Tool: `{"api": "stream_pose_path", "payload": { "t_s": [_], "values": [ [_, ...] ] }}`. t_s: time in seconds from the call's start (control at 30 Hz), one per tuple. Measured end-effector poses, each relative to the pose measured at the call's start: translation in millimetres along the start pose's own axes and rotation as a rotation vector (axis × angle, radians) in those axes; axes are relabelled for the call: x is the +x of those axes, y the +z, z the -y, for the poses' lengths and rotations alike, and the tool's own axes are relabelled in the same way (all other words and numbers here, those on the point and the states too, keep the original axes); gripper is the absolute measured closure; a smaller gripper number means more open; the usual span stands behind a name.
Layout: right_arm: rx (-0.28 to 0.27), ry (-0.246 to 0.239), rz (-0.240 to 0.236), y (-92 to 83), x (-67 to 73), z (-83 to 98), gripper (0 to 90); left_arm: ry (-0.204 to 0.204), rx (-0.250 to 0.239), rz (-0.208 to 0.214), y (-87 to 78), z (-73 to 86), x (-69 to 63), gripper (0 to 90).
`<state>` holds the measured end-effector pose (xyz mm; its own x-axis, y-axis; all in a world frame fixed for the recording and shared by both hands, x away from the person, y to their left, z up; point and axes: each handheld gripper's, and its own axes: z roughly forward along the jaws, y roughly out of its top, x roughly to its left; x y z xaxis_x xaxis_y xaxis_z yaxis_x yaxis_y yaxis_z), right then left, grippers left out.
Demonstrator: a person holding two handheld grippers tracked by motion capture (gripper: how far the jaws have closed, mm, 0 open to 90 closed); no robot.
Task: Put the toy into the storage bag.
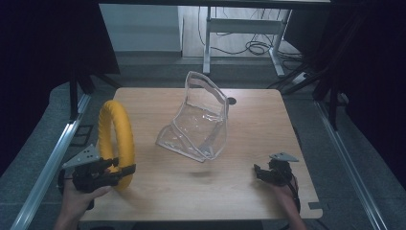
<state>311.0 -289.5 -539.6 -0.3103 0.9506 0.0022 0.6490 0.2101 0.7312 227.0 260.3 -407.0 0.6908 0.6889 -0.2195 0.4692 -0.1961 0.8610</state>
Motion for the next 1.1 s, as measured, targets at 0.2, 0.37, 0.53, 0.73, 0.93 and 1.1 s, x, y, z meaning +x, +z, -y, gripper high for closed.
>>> {"api": "stream_pose_path", "payload": {
  "t_s": [0.2, 0.37, 0.53, 0.73, 0.93, 1.1],
  "values": [
    [0.0, 0.001, -0.001, -0.1, 0.0, 0.0, 21.7, 0.015, -0.036, -0.008, 1.1, -9.3, -3.1, 51.0],
    [-0.001, 0.001, 0.0, 0.0, 0.0, 0.0, 21.7, 0.008, -0.066, 0.002, 0.9, -15.6, -3.5, 50.9],
    [-0.002, 0.0, 0.001, 0.0, -0.1, 0.0, 21.8, 0.012, -0.09, 0.001, 1.7, -21.4, -3.8, 50.9],
    [-0.002, 0.002, 0.0, 0.1, 0.0, 0.0, 21.8, 0.013, -0.114, 0.007, 3.7, -30.5, -5.2, 50.9],
    [-0.002, 0.004, 0.002, 0.1, 0.0, -0.1, 21.8, 0.011, -0.132, 0.017, 8.2, -42.7, -5.6, 50.8],
    [-0.002, 0.002, 0.001, 0.1, -0.1, 0.0, 21.8, 0.019, -0.163, 0.017, 12.1, -54.9, -7.2, 50.8]
  ]
}}
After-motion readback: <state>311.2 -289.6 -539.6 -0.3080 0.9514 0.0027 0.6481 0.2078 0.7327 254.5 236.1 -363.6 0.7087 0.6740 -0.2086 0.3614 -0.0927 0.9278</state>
